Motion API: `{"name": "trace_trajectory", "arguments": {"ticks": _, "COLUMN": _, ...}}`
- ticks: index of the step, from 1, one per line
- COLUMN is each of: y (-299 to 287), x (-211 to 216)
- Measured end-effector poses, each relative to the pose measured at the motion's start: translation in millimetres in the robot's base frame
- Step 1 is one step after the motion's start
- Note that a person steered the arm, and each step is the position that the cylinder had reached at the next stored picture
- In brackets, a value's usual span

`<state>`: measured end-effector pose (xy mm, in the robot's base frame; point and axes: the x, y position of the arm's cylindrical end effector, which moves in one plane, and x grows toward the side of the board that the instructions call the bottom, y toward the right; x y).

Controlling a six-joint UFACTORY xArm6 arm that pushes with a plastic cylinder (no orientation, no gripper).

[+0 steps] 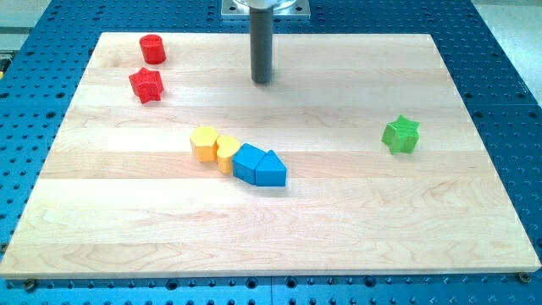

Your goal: Push the green circle into the red circle

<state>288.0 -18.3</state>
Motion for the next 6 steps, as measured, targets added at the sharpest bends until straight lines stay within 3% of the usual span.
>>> {"name": "trace_trajectory", "arguments": {"ticks": 1, "y": 49.1, "x": -6.6}}
{"name": "trace_trajectory", "arguments": {"ticks": 2, "y": 33.2, "x": -42.4}}
{"name": "trace_trajectory", "arguments": {"ticks": 4, "y": -99.9, "x": -47.6}}
{"name": "trace_trajectory", "arguments": {"ticks": 5, "y": -92.5, "x": -23.2}}
{"name": "trace_trajectory", "arguments": {"ticks": 6, "y": -97.3, "x": 70.2}}
